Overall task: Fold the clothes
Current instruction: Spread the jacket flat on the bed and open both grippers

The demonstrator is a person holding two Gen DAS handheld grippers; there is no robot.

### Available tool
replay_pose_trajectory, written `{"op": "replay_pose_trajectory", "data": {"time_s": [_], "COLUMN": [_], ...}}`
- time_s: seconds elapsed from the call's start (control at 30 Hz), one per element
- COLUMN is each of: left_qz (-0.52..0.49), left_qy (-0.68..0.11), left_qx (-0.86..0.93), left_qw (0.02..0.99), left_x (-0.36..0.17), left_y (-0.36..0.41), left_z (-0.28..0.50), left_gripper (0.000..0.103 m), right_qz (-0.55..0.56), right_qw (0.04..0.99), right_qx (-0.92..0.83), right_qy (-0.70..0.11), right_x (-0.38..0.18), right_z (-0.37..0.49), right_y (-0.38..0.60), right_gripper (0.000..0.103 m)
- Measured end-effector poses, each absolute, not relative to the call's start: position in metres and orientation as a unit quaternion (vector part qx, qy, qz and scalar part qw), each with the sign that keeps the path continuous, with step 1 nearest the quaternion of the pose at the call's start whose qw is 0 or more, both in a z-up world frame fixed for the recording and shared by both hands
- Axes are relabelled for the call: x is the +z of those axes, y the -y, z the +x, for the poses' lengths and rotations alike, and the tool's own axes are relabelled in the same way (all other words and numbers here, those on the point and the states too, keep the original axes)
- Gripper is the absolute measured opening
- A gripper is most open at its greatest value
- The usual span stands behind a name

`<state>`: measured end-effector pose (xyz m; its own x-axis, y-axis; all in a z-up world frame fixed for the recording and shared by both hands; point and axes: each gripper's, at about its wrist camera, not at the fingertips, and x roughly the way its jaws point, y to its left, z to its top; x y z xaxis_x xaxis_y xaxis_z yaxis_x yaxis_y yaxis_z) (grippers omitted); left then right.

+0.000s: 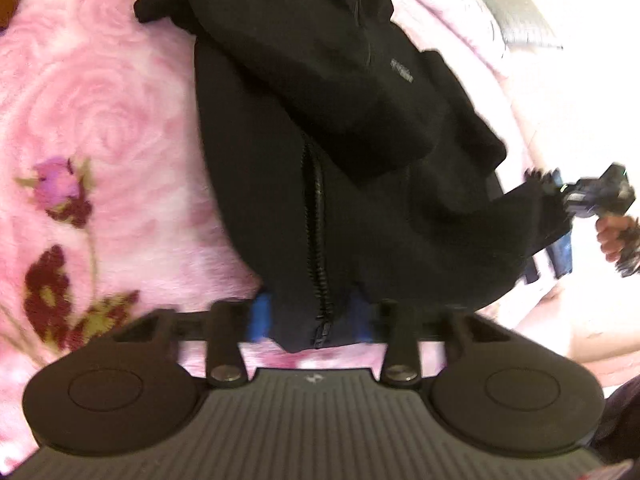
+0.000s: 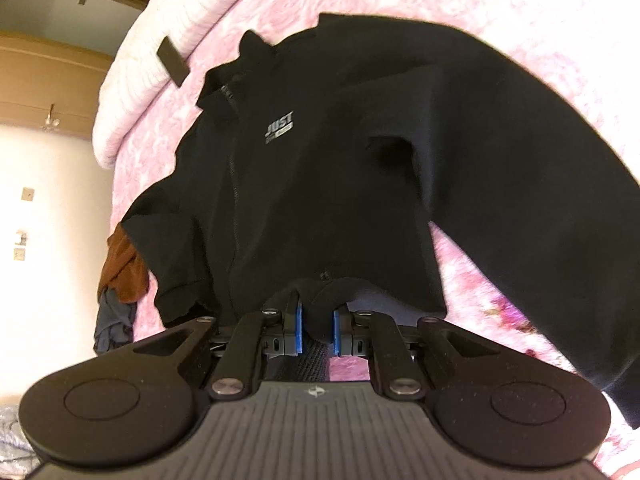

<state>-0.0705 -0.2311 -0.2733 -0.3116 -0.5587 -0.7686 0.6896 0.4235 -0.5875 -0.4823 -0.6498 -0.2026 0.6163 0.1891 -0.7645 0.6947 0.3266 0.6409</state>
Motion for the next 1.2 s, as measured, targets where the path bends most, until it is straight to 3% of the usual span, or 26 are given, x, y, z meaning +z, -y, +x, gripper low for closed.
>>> {"op": "replay_pose_trajectory", "data": {"time_s": [0.17,0.33,0.4,0.47,0.53,0.67,0.8,0.83,0.87,0.9,0.93,1.03,1.2], "left_qz": [0.052,0.151,0.168,0.158,0.179,0.337,0.379,0.388,0.398,0.408,0.417,0.436,0.172], "left_qy": [-0.599,-0.566,-0.559,-0.554,-0.520,-0.357,-0.298,-0.283,-0.268,-0.253,-0.237,-0.195,-0.236], "left_qx": [-0.527,-0.492,-0.475,-0.475,-0.482,-0.531,-0.560,-0.567,-0.573,-0.579,-0.585,-0.599,-0.451], "left_qw": [0.601,0.645,0.658,0.665,0.682,0.691,0.674,0.669,0.664,0.659,0.653,0.642,0.843], "left_x": [-0.212,-0.177,-0.175,-0.176,-0.175,-0.177,-0.186,-0.188,-0.190,-0.192,-0.195,-0.198,-0.078], "left_y": [0.238,0.248,0.252,0.261,0.277,0.331,0.357,0.364,0.370,0.377,0.383,0.400,0.320], "left_z": [-0.045,-0.038,-0.043,-0.053,-0.069,-0.129,-0.134,-0.135,-0.137,-0.138,-0.139,-0.139,0.024], "left_gripper": [0.006,0.009,0.025,0.050,0.060,0.063,0.064,0.063,0.052,0.037,0.010,0.007,0.006], "right_qz": [0.493,0.433,0.422,0.410,0.399,0.381,0.398,0.407,0.416,0.428,0.439,0.451,0.452], "right_qw": [0.713,0.707,0.703,0.699,0.695,0.700,0.700,0.697,0.695,0.687,0.679,0.669,0.675], "right_qx": [-0.179,-0.169,-0.172,-0.175,-0.178,-0.195,-0.234,-0.247,-0.260,-0.272,-0.283,-0.309,-0.305], "right_qy": [-0.465,-0.533,-0.546,-0.559,-0.571,-0.572,-0.545,-0.536,-0.526,-0.521,-0.516,-0.503,-0.497], "right_x": [-0.195,-0.203,-0.209,-0.215,-0.221,-0.217,-0.208,-0.206,-0.204,-0.205,-0.205,-0.202,-0.193], "right_z": [-0.474,-0.465,-0.467,-0.469,-0.471,-0.477,-0.489,-0.491,-0.494,-0.495,-0.496,-0.487,-0.448], "right_y": [0.656,0.641,0.632,0.623,0.614,0.604,0.603,0.603,0.602,0.602,0.601,0.600,0.596], "right_gripper": [0.014,0.014,0.017,0.023,0.041,0.046,0.048,0.049,0.050,0.051,0.051,0.051,0.052]}}
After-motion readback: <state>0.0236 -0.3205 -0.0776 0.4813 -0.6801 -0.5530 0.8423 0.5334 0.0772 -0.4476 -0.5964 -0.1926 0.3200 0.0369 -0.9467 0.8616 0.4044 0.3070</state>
